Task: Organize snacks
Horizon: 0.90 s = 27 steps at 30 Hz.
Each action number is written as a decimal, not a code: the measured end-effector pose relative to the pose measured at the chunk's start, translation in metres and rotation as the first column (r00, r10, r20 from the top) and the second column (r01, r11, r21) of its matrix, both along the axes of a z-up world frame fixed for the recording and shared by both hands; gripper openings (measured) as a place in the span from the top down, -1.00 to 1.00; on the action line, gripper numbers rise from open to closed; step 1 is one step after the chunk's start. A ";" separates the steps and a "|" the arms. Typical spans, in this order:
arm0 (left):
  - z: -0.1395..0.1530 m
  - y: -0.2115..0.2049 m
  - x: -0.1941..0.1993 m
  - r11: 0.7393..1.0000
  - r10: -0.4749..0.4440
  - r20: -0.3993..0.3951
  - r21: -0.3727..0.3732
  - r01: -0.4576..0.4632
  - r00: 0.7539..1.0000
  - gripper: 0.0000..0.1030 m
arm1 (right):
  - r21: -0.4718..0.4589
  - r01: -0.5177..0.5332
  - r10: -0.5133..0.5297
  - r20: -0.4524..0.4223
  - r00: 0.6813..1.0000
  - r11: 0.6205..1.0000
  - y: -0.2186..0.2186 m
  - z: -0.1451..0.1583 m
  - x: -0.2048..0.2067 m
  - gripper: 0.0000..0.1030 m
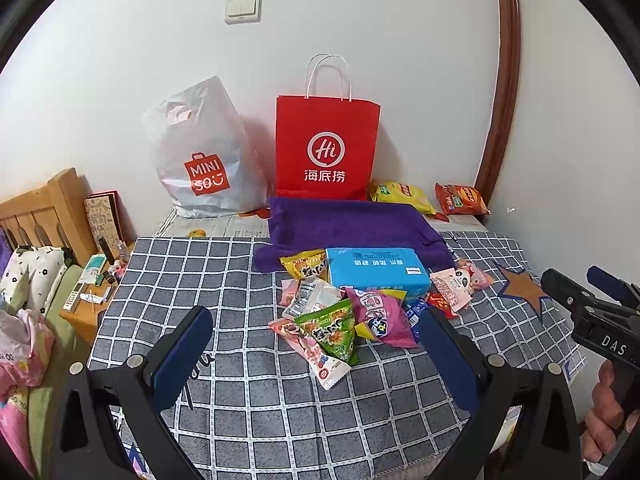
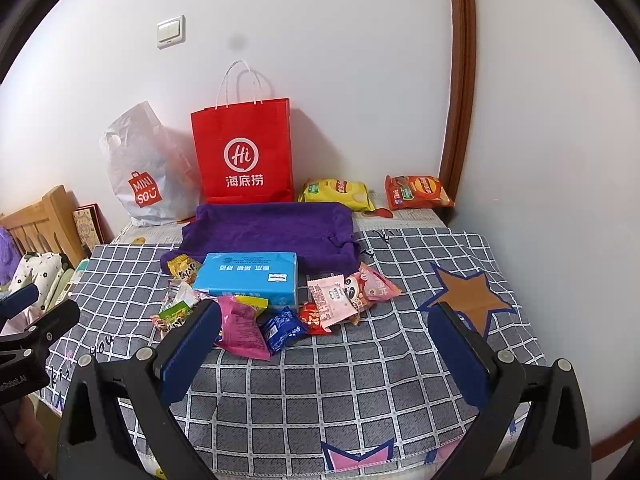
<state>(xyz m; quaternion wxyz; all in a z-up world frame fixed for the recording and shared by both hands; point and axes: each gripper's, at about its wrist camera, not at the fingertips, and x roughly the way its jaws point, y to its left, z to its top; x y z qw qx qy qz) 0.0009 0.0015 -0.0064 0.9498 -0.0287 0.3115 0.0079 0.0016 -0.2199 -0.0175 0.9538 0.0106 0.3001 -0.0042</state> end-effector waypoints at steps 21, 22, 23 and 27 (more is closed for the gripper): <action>0.000 -0.005 -0.002 1.000 -0.008 0.003 0.007 0.008 1.000 -1.00 | 0.003 0.014 -0.014 -0.010 1.000 1.000 -0.007 -0.004 -0.003 -0.97; 0.000 -0.005 -0.002 1.000 -0.008 0.004 0.007 0.008 1.000 -1.00 | 0.003 0.013 -0.013 -0.010 1.000 1.000 -0.007 -0.004 -0.003 -0.97; 0.000 -0.005 -0.002 1.000 -0.008 0.003 0.007 0.008 1.000 -1.00 | 0.003 0.013 -0.013 -0.009 1.000 1.000 -0.007 -0.004 -0.004 -0.97; 0.001 -0.005 -0.002 1.000 -0.007 0.003 0.009 0.007 1.000 -1.00 | 0.002 0.014 -0.014 -0.008 1.000 1.000 -0.007 -0.003 -0.005 -0.97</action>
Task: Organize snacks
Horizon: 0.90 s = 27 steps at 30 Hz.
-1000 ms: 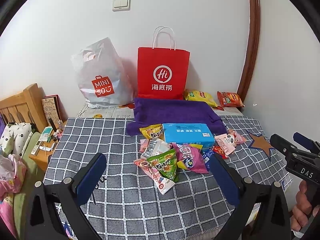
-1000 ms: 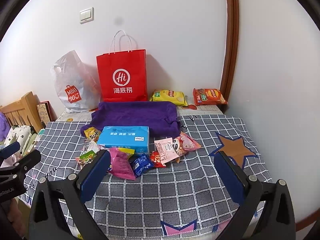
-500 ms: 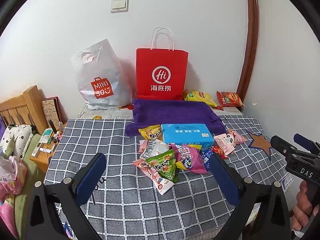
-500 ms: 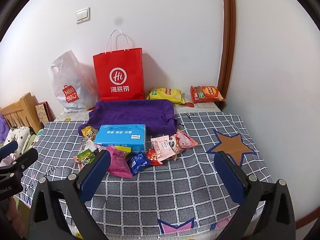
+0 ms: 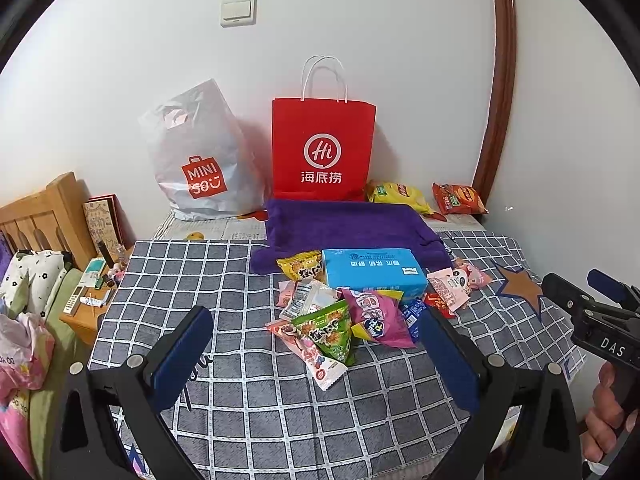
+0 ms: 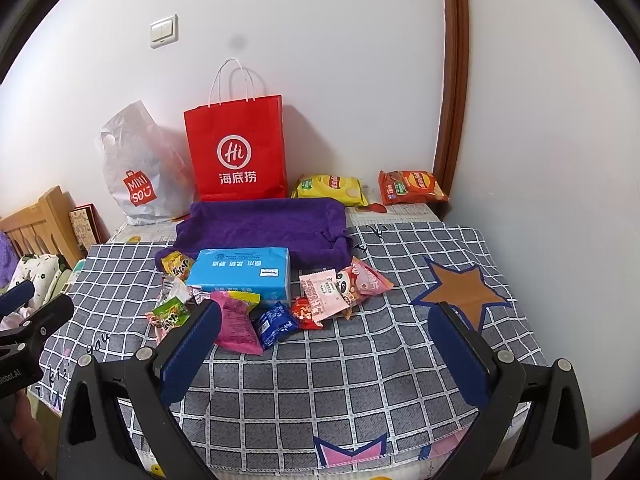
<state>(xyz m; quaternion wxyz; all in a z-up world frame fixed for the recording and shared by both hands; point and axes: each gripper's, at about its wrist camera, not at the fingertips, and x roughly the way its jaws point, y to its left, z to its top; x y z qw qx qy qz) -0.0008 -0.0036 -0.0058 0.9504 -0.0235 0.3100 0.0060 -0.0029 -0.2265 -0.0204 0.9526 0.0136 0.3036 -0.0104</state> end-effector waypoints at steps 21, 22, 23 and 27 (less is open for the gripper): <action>0.004 0.003 0.001 1.000 0.005 -0.001 -0.002 -0.005 1.000 -1.00 | 0.010 -0.005 0.006 -0.013 1.000 1.000 0.001 -0.003 0.002 -0.97; 0.004 0.003 0.002 1.000 0.005 -0.001 -0.001 -0.005 1.000 -1.00 | 0.012 -0.006 0.006 -0.014 1.000 1.000 0.001 -0.003 0.002 -0.97; 0.004 0.003 0.001 1.000 0.004 -0.001 -0.002 -0.004 1.000 -1.00 | 0.012 -0.006 0.006 -0.014 1.000 1.000 0.001 -0.003 0.002 -0.97; 0.004 0.003 0.001 1.000 0.005 0.002 -0.004 -0.005 1.000 -1.00 | 0.008 -0.007 0.007 -0.015 1.000 1.000 0.002 -0.004 0.002 -0.97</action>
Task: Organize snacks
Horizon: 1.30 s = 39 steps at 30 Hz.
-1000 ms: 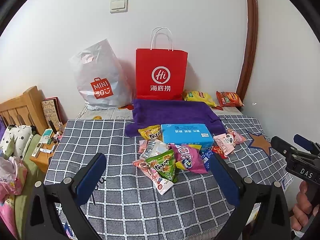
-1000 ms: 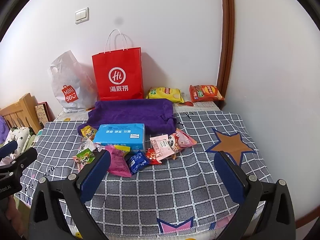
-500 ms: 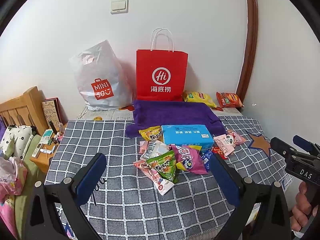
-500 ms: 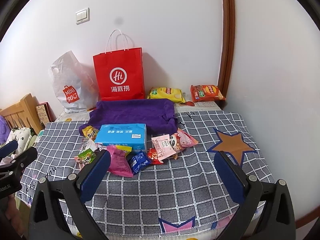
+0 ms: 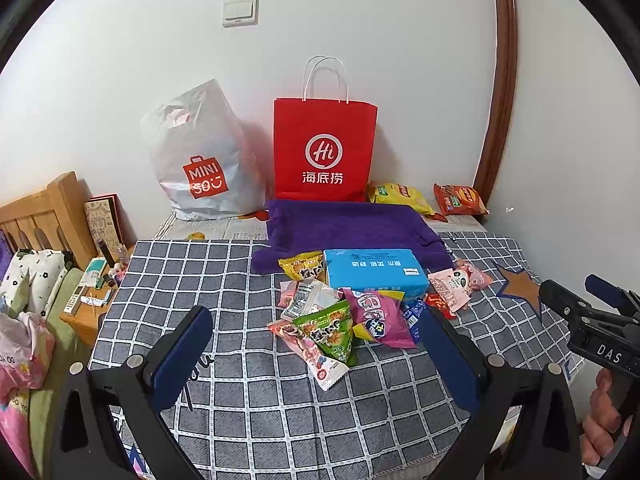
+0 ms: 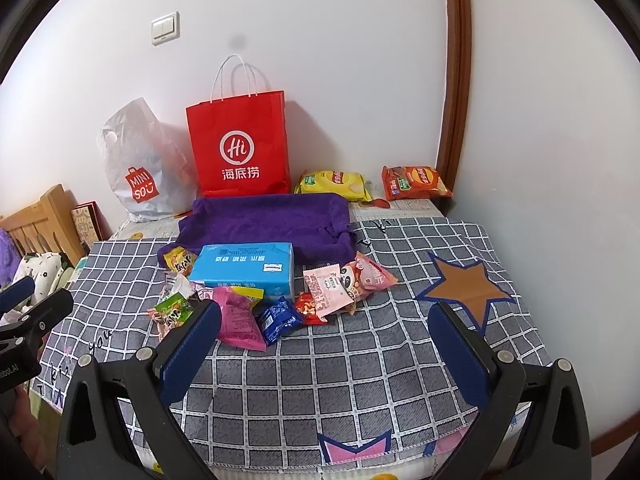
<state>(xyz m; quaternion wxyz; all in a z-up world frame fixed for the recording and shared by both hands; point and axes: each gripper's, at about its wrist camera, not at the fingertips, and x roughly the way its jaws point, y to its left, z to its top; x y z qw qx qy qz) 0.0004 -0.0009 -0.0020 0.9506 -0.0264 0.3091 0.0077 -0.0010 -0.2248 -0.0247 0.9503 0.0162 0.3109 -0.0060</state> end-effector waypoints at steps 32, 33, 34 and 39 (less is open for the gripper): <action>-0.036 0.002 0.034 1.000 -0.007 -0.063 -0.001 0.007 0.998 -1.00 | 0.011 0.023 -0.022 -0.028 0.999 1.000 -0.017 -0.029 0.030 -0.97; -0.039 0.003 0.037 1.000 -0.004 -0.070 -0.003 0.004 0.998 -1.00 | 0.021 0.024 -0.023 -0.033 0.999 0.999 -0.019 -0.032 0.033 -0.97; -0.043 0.004 0.039 1.000 0.000 -0.077 -0.005 -0.001 0.997 -1.00 | 0.031 0.024 -0.022 -0.037 0.999 0.999 -0.021 -0.036 0.036 -0.97; -0.065 0.014 0.054 1.000 0.016 -0.126 -0.024 -0.019 0.992 -1.00 | 0.051 0.045 -0.041 -0.079 0.996 0.998 -0.033 -0.058 0.054 -0.96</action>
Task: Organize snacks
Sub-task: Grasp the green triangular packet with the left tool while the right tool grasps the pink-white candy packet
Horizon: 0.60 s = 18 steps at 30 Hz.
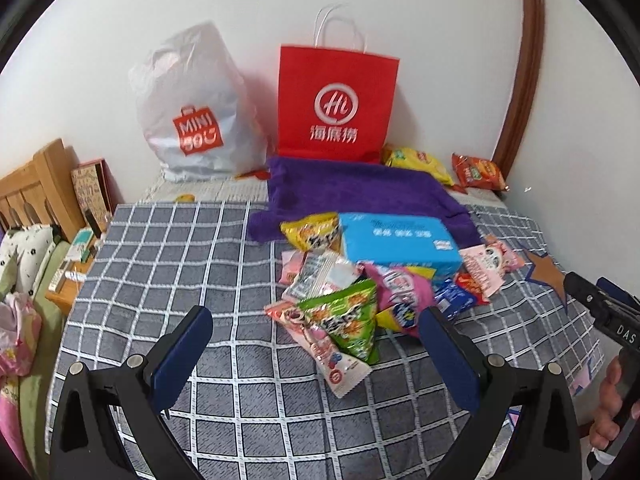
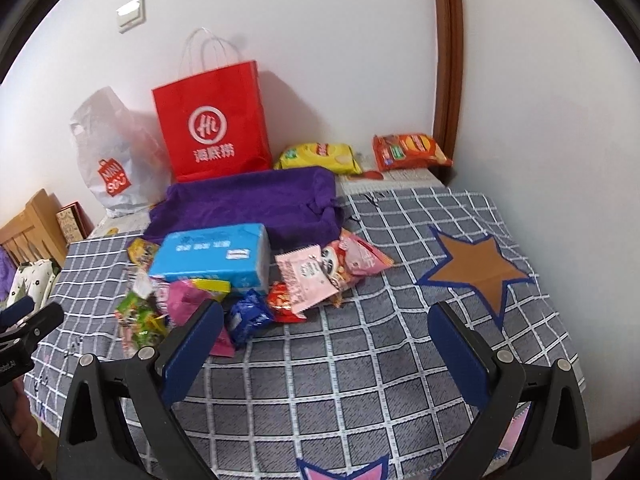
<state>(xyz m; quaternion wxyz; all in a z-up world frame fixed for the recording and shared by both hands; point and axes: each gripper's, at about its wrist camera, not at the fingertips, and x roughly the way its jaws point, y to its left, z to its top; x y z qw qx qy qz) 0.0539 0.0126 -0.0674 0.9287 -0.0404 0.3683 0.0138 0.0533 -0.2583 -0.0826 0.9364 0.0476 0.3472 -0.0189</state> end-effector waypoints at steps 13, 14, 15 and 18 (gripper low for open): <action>-0.046 0.026 0.040 0.998 0.053 -0.112 -0.011 -0.054 0.992 -0.98 | -0.022 -0.031 0.029 -0.097 0.995 0.999 -0.004 -0.048 0.051 -0.71; -0.049 0.028 0.042 0.998 0.049 -0.118 -0.019 -0.052 0.992 -0.97 | -0.027 -0.037 0.034 -0.103 0.994 0.999 -0.002 -0.050 0.054 -0.68; -0.050 0.029 0.045 0.999 0.045 -0.123 -0.024 -0.049 0.991 -0.96 | -0.031 -0.045 0.042 -0.109 0.993 0.998 0.001 -0.053 0.059 -0.60; -0.055 0.032 0.050 0.999 0.046 -0.130 -0.014 -0.048 0.990 -0.93 | -0.041 -0.085 0.079 -0.127 0.989 0.996 0.010 -0.060 0.072 -0.44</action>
